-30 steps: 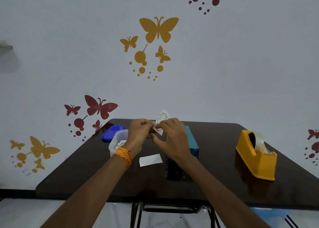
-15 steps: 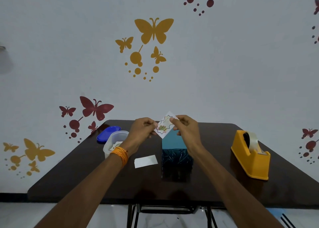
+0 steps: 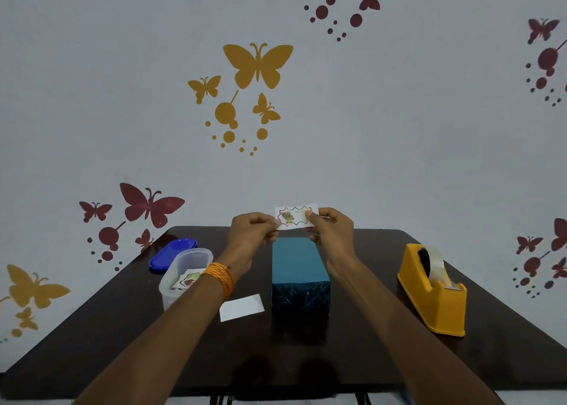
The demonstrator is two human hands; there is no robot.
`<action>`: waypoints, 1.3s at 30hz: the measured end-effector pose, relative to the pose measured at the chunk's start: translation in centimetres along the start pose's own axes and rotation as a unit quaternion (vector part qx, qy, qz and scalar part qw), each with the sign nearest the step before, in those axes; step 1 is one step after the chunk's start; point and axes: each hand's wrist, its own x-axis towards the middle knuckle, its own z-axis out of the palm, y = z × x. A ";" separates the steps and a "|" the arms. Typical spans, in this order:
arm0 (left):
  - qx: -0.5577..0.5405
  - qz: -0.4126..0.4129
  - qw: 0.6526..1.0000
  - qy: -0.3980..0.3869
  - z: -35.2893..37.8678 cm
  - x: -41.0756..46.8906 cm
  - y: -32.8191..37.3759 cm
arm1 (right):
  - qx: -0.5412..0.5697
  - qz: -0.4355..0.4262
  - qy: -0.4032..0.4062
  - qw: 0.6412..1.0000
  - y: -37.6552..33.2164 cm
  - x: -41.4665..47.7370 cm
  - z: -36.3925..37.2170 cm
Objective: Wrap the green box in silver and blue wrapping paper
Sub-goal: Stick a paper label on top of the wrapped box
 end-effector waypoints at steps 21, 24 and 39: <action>0.241 -0.079 0.967 0.004 1.4 9.5 -7.3 | -0.318 0.097 -0.053 0.942 7.1 10.2 -0.9; 0.256 -0.078 0.963 0.003 1.5 10.1 -7.8 | -0.333 0.092 -0.048 0.937 7.6 10.7 -0.8; 0.414 0.014 0.910 -0.013 2.6 9.7 -7.8 | -0.481 0.006 -0.054 0.875 8.3 10.7 -0.5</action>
